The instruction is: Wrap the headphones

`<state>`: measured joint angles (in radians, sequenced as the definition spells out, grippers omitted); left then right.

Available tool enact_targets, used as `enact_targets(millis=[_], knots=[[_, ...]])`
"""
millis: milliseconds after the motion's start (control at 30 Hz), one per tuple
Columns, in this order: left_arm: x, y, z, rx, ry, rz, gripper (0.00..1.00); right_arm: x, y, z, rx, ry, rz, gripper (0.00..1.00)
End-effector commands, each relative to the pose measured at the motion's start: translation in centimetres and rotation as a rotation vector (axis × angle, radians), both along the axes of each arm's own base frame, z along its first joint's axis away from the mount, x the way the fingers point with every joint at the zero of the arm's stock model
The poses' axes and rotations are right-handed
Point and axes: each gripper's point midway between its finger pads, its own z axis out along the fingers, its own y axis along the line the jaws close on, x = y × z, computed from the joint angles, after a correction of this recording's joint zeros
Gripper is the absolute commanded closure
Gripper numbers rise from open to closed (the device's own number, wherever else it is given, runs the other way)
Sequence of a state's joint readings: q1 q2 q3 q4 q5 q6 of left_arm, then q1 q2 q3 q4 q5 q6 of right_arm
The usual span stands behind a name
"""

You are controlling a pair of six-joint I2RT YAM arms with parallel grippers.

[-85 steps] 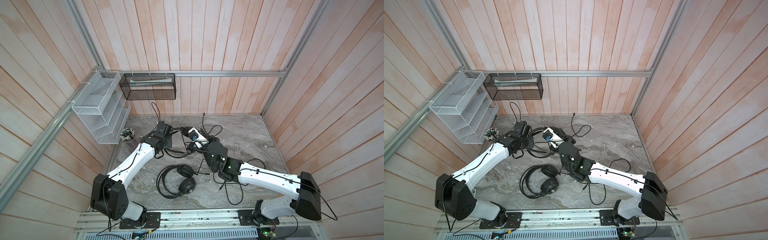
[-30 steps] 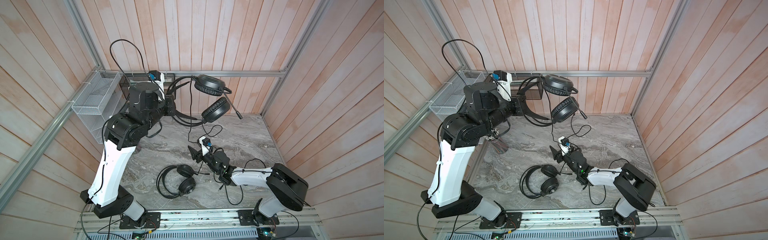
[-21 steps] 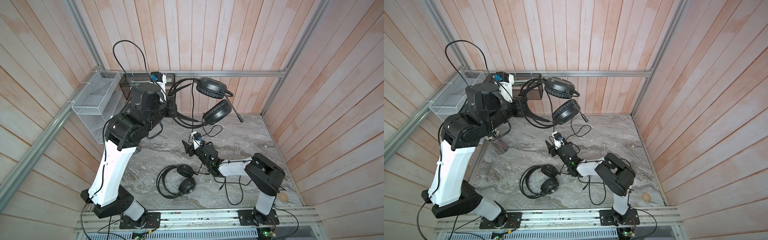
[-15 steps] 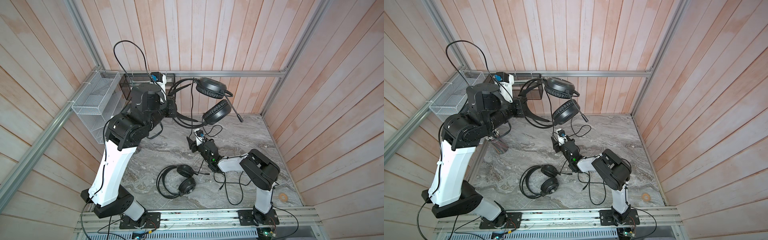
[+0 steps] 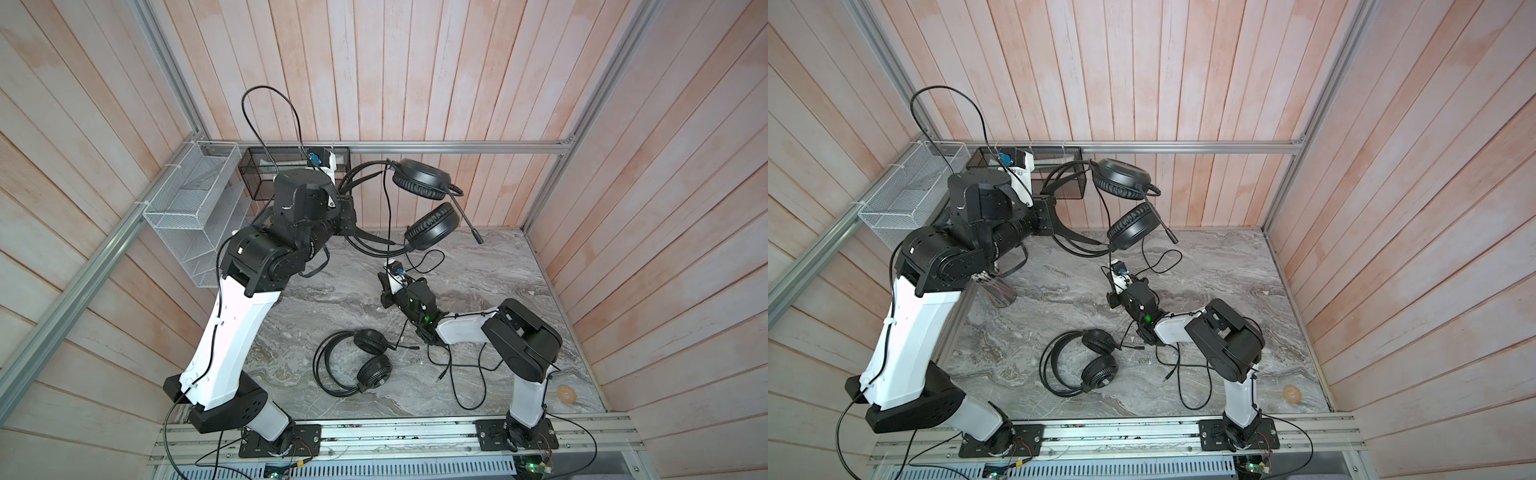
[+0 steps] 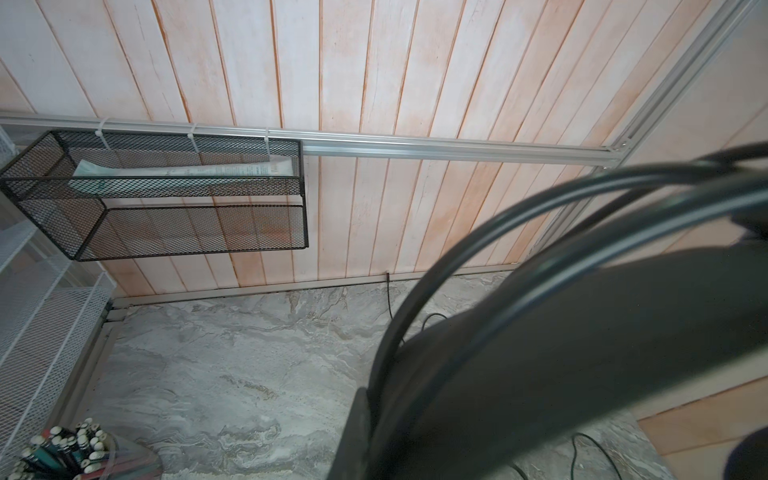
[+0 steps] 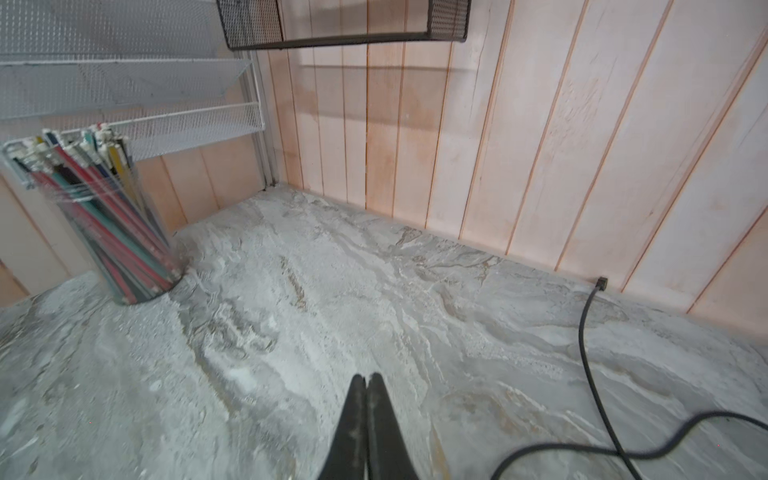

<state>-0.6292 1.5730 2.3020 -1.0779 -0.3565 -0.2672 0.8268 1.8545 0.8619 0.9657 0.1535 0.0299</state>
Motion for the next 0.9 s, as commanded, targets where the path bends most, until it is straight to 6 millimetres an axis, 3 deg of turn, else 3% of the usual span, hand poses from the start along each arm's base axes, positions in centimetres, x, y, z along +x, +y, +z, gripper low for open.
enact_targets(millis=[0, 200, 333, 467, 700, 767, 867], knots=[[2.6, 1.8, 0.5, -0.039, -0.051, 0.096, 1.00, -3.1, -1.2, 1.4, -0.052, -0.036, -0.012, 1.00], [7.8, 4.9, -5.2, 0.022, 0.034, 0.225, 1.00, -9.2, -3.4, 3.2, -0.205, -0.087, 0.006, 1.00], [10.2, 6.0, -8.6, 0.122, 0.077, 0.301, 1.00, -12.4, -4.9, 6.1, -0.242, -0.117, 0.027, 1.00], [11.8, 6.1, -12.2, 0.182, 0.133, 0.320, 1.00, -14.9, -5.1, 8.9, -0.279, -0.126, 0.117, 1.00], [12.0, 5.9, -19.2, 0.304, 0.236, 0.327, 1.00, -15.2, -5.3, 14.0, -0.416, -0.143, 0.135, 1.00], [11.6, 6.0, -21.1, 0.320, 0.267, 0.327, 1.00, -15.6, -4.8, 14.0, -0.462, -0.126, 0.182, 1.00], [11.0, 6.2, -22.4, 0.289, 0.299, 0.322, 1.00, -16.1, -4.0, 12.1, -0.545, -0.091, 0.249, 1.00]])
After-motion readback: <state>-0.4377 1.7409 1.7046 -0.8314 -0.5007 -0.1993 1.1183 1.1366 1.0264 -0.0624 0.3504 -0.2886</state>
